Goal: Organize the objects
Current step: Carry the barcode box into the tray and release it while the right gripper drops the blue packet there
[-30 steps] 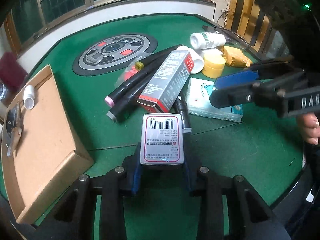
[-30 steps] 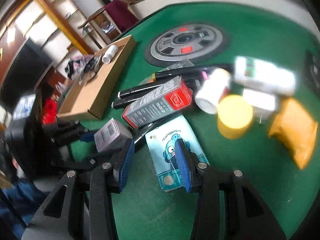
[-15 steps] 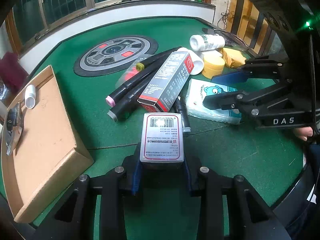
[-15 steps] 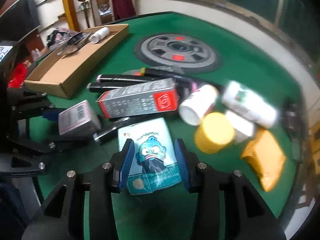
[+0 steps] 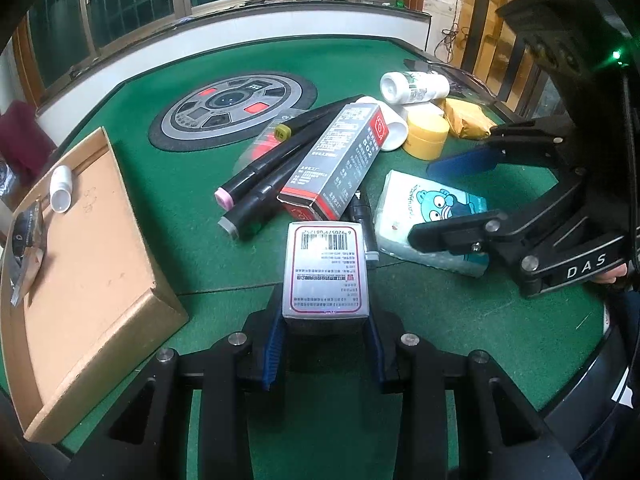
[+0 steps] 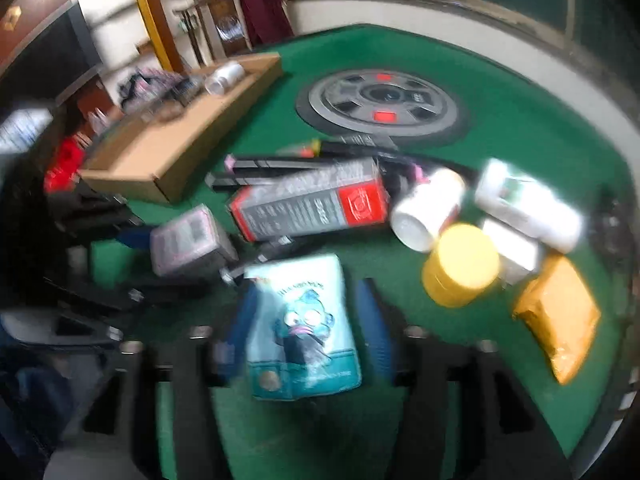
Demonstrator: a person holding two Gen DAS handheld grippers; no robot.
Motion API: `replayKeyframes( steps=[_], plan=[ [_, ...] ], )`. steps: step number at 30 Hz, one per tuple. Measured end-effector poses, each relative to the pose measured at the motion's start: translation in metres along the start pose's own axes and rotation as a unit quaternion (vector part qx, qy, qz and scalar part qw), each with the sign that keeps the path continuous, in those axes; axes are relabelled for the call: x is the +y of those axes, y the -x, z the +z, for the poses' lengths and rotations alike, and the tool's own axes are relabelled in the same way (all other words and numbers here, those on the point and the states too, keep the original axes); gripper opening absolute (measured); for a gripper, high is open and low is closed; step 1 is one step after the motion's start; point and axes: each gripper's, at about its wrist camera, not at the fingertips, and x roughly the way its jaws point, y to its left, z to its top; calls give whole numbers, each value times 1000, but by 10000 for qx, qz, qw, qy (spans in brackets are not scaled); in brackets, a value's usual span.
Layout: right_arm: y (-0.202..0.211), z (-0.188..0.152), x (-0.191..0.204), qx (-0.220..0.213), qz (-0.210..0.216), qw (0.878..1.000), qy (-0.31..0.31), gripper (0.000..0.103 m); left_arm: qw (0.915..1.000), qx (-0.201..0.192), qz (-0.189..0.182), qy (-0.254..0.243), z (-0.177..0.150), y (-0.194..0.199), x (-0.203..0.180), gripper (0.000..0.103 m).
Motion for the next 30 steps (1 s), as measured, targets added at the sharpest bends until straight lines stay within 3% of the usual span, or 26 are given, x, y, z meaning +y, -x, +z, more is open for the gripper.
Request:
replayKeyframes(
  steps=[4, 9, 13, 14, 15, 16, 18, 24, 30],
  plan=[
    [6, 0, -9, -12, 391, 9989, -247, 66, 10000, -12, 0, 3, 0, 0, 0, 32],
    [5, 0, -3, -13, 267, 9996, -63, 66, 10000, 3, 2, -28, 0, -1, -3, 38],
    [-1, -2, 8, 98, -39, 9997, 212, 66, 10000, 13, 97, -22, 0, -4, -6, 59],
    [-4, -2, 9, 167, -140, 9995, 230, 65, 10000, 17, 88, 29, 1, -4, -4, 59],
    [-6, -3, 10, 252, -263, 9990, 252, 50, 9999, 18, 116, 58, 2, -5, -3, 59],
    [-6, -4, 11, 235, -404, 9985, 299, 48, 9999, 20, 143, 79, 3, -5, -3, 53],
    [-6, -5, 11, 243, -508, 9980, 292, 40, 9996, -18, 223, 162, 6, -4, -1, 29],
    [5, -3, 4, 73, -579, 9982, 148, 38, 9988, -36, 342, 351, 7, -7, -1, 30],
    [19, 0, 0, -139, -511, 9986, -30, 38, 9984, -230, 114, 513, 4, 6, 0, 30]
  ],
)
